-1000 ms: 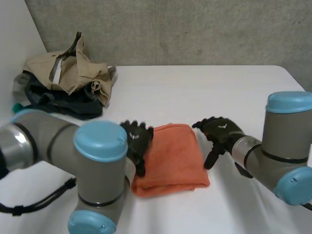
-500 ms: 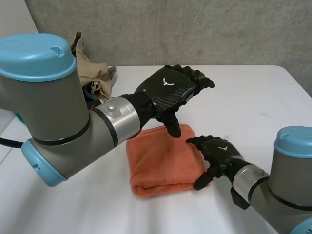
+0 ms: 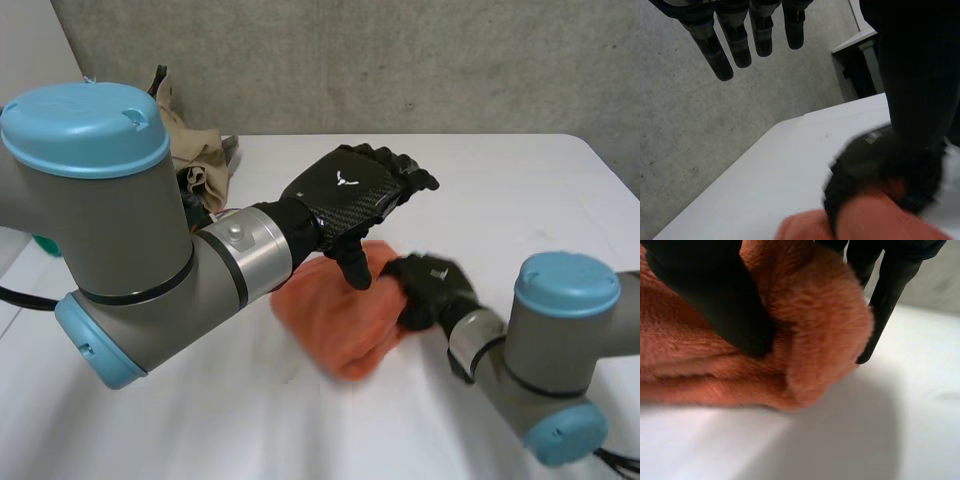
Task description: Fold the laundry.
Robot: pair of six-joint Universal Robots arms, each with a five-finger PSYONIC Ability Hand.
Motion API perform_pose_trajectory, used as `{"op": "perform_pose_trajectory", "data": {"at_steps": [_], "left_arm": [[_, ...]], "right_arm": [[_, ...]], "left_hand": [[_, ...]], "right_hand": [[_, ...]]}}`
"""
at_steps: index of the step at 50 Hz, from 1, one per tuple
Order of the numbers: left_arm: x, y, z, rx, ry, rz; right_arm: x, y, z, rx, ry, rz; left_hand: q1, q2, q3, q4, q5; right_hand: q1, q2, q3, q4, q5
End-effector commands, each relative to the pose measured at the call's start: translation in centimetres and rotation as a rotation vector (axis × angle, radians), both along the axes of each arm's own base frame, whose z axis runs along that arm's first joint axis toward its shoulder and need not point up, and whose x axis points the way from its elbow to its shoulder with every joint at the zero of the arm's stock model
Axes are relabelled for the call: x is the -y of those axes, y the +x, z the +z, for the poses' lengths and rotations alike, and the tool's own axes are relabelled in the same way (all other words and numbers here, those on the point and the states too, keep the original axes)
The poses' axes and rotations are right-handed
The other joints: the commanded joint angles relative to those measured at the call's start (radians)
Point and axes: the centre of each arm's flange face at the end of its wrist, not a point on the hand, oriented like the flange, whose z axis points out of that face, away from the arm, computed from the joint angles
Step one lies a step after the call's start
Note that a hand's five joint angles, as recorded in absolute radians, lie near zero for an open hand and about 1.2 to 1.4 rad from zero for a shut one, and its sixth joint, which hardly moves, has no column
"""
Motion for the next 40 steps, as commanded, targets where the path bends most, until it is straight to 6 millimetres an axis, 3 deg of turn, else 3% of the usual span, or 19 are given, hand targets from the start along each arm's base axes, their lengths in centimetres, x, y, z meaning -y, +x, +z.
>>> {"op": "perform_pose_trajectory", "data": {"at_steps": [1, 6, 9, 10, 14, 18, 22, 26, 30, 38, 40], "left_arm": [[0.1, 0.1, 0.2, -0.004, -0.003, 0.004], [0.2, 0.1, 0.7, -0.014, -0.016, 0.006], [0.2, 0.1, 1.0, -0.019, -0.025, 0.006], [0.2, 0.1, 1.1, -0.021, -0.027, 0.004], [0.2, -0.1, 1.5, -0.030, -0.038, 0.001], [0.2, -0.1, 1.7, -0.035, -0.044, 0.001], [0.2, -0.1, 1.8, -0.037, -0.046, 0.001], [0.2, -0.1, 1.8, -0.035, -0.045, 0.010], [0.2, -0.1, 1.6, -0.032, -0.042, 0.016], [0.3, -0.2, 1.5, -0.030, -0.040, 0.015], [0.3, -0.2, 1.5, -0.030, -0.040, 0.015]], "right_arm": [[6.8, -2.8, 1.9, -0.037, -0.161, -0.148], [13.5, -5.2, 2.0, -0.067, -0.236, -0.256], [16.4, -6.6, 1.9, -0.068, -0.249, -0.309], [18.5, -8.1, 1.8, -0.073, -0.258, -0.359], [22.8, -11.5, 1.6, -0.084, -0.281, -0.468], [26.1, -14.2, 1.0, -0.094, -0.287, -0.527], [28.4, -18.0, 0.7, -0.113, -0.270, -0.597], [29.4, -20.3, 0.2, -0.141, -0.278, -0.630], [29.6, -22.2, 0.0, -0.195, -0.285, -0.658], [29.9, -24.1, 0.1, -0.212, -0.291, -0.692], [29.9, -24.1, 0.1, -0.211, -0.290, -0.689]], "left_hand": [[0.053, 0.028, 0.026, 0.036, 0.035], [0.053, 0.028, 0.026, 0.036, 0.035], [0.053, 0.028, 0.026, 0.036, 0.035], [0.053, 0.028, 0.026, 0.036, 0.035], [0.053, 0.028, 0.026, 0.036, 0.035], [0.053, 0.028, 0.026, 0.036, 0.035], [0.053, 0.028, 0.026, 0.036, 0.035], [0.053, 0.028, 0.026, 0.036, 0.035], [0.053, 0.028, 0.026, 0.036, 0.035], [0.050, 0.025, 0.024, 0.033, 0.032], [0.050, 0.025, 0.024, 0.033, 0.032]], "right_hand": [[0.667, 0.529, 0.467, 0.218, 0.283], [0.667, 0.529, 0.467, 0.218, 0.283], [0.667, 0.529, 0.467, 0.218, 0.283], [0.667, 0.529, 0.467, 0.218, 0.283], [0.667, 0.529, 0.467, 0.218, 0.283], [0.667, 0.529, 0.467, 0.218, 0.283], [0.667, 0.529, 0.467, 0.218, 0.283], [0.667, 0.529, 0.467, 0.218, 0.283], [0.667, 0.529, 0.467, 0.218, 0.283], [0.627, 0.489, 0.427, 0.179, 0.243], [-0.331, -0.469, -0.531, -0.779, -0.715]]}}
